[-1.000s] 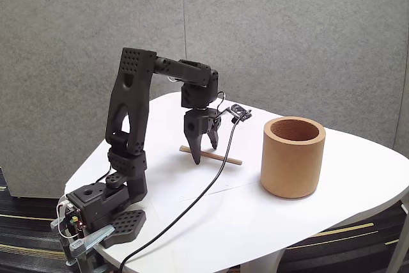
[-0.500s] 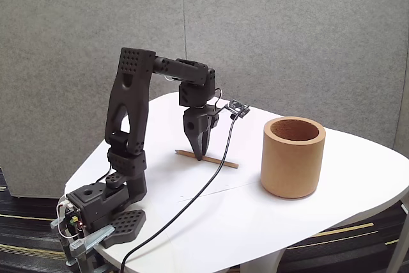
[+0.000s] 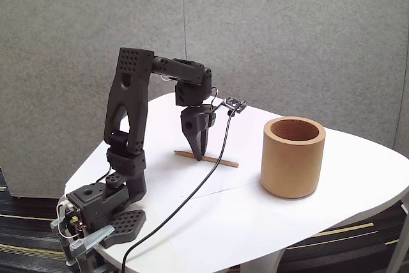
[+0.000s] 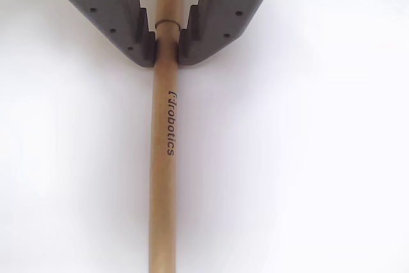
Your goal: Grab the pen and put it in the pen holder.
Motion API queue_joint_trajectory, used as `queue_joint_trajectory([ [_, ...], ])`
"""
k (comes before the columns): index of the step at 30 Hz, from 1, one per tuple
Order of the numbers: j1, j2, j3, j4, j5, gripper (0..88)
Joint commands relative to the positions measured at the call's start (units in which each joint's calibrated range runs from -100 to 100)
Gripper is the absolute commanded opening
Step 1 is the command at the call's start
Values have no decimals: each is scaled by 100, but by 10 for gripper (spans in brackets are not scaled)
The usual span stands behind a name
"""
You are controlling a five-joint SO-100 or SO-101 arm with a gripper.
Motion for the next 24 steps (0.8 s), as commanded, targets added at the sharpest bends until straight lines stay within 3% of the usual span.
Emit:
queue_joint_trajectory([
  [1, -58, -73, -352, -51, -15, 5],
  [17, 81, -1155, -2996, -8, 32, 5],
  [24, 220, -1920, -3646, -68, 711, 5],
])
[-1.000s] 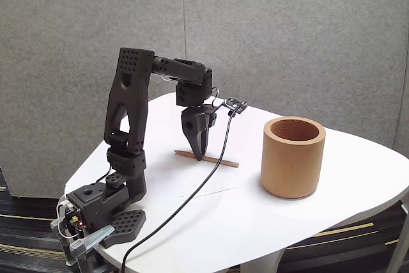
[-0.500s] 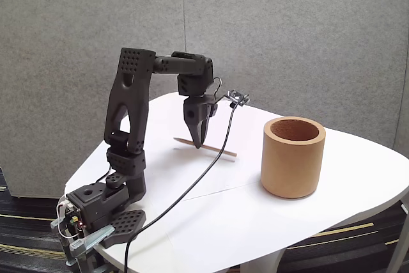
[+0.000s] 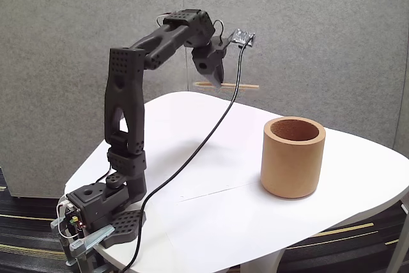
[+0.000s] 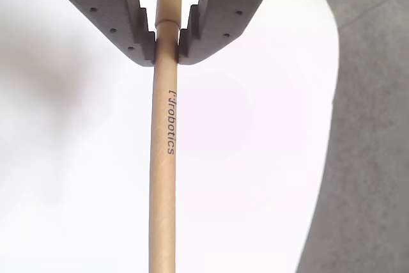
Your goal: Grab the pen and put it in the pen holder.
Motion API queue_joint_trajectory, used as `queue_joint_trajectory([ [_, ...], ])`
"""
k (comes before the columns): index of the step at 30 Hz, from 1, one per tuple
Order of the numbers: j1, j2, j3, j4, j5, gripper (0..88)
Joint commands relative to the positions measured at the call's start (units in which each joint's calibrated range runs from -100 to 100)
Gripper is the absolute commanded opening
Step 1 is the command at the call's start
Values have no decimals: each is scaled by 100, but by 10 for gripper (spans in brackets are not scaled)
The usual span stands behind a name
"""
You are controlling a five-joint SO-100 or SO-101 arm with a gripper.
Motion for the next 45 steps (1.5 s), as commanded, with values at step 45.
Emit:
queue_joint_trajectory([
  [45, 3096, -2897, 3583, -4381, 3720, 5],
])
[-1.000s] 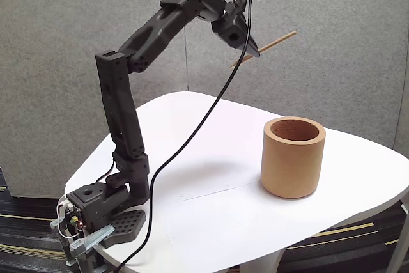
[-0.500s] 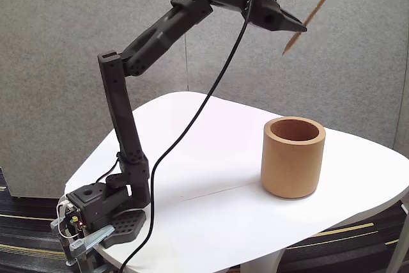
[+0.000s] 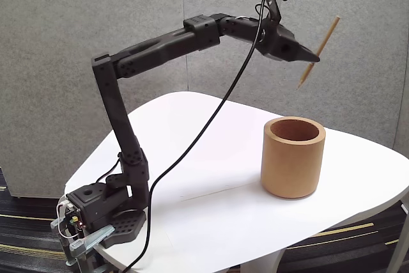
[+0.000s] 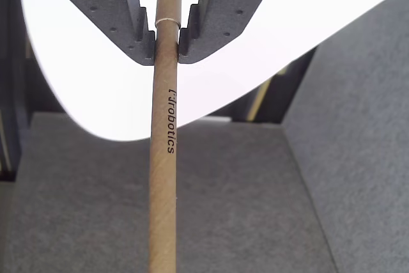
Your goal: Grab the pen and put it in the pen holder.
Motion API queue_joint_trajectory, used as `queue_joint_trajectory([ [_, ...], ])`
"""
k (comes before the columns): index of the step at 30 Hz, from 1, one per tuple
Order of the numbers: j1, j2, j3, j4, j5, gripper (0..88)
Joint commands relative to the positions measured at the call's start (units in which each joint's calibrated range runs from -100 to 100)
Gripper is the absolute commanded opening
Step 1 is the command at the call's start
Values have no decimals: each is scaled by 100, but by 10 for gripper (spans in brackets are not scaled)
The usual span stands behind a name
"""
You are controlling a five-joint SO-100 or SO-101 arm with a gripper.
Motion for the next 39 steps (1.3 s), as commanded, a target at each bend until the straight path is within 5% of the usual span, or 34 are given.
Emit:
queue_joint_trajectory([
  [1, 12, -1034, 1507, -576, 23, 5],
  [8, -91, -1839, 3709, -2059, 28, 5],
  [19, -69, -1774, 4134, -3763, 33, 5],
  [26, 121, -1774, 5262, -4949, 512, 5],
  [39, 268, -1376, 5695, -5153, 654, 5],
])
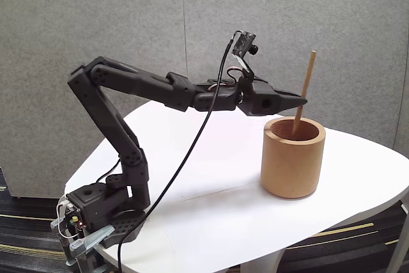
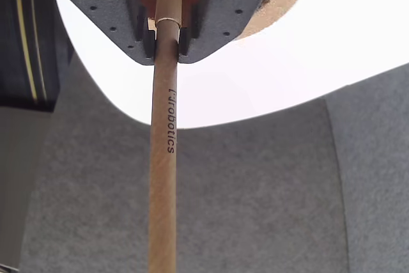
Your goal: Grab the pen and put it in the pen holder.
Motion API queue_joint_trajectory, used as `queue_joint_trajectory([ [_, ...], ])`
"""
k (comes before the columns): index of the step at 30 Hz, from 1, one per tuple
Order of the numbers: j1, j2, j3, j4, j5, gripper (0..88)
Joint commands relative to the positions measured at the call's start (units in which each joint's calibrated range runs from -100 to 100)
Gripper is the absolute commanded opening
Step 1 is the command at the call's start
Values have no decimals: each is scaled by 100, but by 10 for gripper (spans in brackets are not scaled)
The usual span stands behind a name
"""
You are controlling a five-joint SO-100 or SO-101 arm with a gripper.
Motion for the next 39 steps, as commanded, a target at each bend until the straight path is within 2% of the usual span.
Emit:
queue_joint_trajectory([
  [1, 69, 213, -90, -119, 34, 5],
  [12, 55, 1335, -866, -119, 34, 5],
  [27, 4, 1400, -921, -34, 34, 9],
  [29, 4, 1400, -921, -34, 34, 34],
  [34, 26, 1392, -903, -34, 29, 180],
  [39, 4, 1351, -848, -34, 29, 193],
])
